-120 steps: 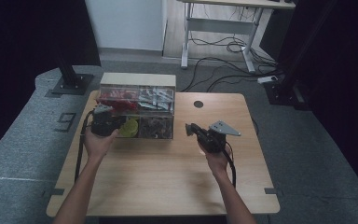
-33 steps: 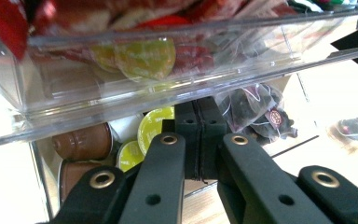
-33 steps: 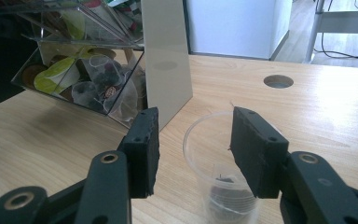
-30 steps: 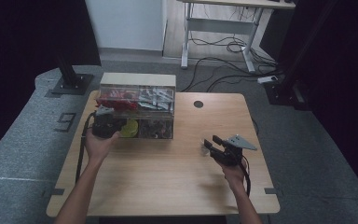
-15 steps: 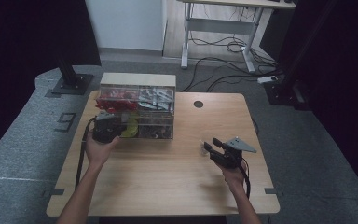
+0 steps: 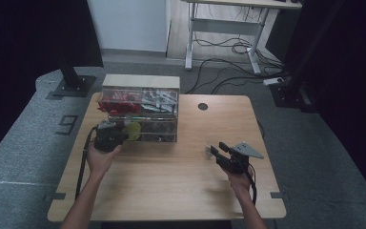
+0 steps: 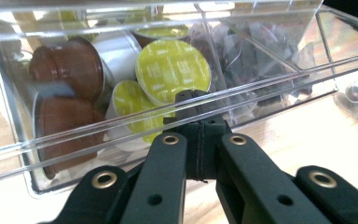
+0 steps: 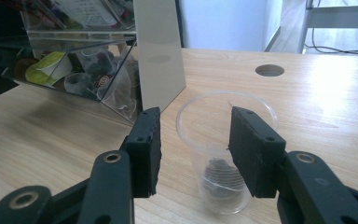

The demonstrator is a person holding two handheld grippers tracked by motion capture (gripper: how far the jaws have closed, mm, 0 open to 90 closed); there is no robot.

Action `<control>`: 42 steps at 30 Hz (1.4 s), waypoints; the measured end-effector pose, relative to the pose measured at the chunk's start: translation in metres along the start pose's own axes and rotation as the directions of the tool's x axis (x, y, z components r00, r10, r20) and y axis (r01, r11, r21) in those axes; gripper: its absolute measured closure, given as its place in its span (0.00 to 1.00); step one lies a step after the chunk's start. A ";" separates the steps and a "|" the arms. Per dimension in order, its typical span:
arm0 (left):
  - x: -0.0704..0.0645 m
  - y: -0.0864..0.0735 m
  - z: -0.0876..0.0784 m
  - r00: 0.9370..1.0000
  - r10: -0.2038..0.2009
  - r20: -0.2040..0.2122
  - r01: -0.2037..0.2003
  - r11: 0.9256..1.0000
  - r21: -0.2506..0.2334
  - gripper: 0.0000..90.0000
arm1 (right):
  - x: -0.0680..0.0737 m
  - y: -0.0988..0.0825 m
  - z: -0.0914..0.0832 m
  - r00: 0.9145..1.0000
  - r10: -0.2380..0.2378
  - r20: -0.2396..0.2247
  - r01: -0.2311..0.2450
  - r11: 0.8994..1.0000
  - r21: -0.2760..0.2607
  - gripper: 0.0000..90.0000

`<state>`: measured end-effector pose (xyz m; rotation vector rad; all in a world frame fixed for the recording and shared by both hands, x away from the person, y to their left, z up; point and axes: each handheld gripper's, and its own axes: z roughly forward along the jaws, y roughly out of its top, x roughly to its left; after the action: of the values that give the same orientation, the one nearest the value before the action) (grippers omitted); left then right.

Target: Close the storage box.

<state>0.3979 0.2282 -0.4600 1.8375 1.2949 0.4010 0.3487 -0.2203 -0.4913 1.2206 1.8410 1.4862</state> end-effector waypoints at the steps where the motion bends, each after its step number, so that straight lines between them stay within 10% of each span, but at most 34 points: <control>1: 0.001 -0.001 0.000 1.000 -0.003 0.001 0.003 1.000 0.001 1.00 | 0.000 0.000 0.000 1.000 0.002 0.004 -0.002 1.000 -0.005 0.60; 42: 0.004 -0.017 0.014 0.999 -0.024 0.035 0.022 0.997 0.071 1.00 | -0.009 0.001 -0.008 0.999 0.015 0.032 -0.014 1.000 -0.026 0.60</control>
<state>0.3979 0.2283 -0.4824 1.8781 1.3193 0.3126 0.3469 -0.2319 -0.4898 1.2404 1.7903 1.4850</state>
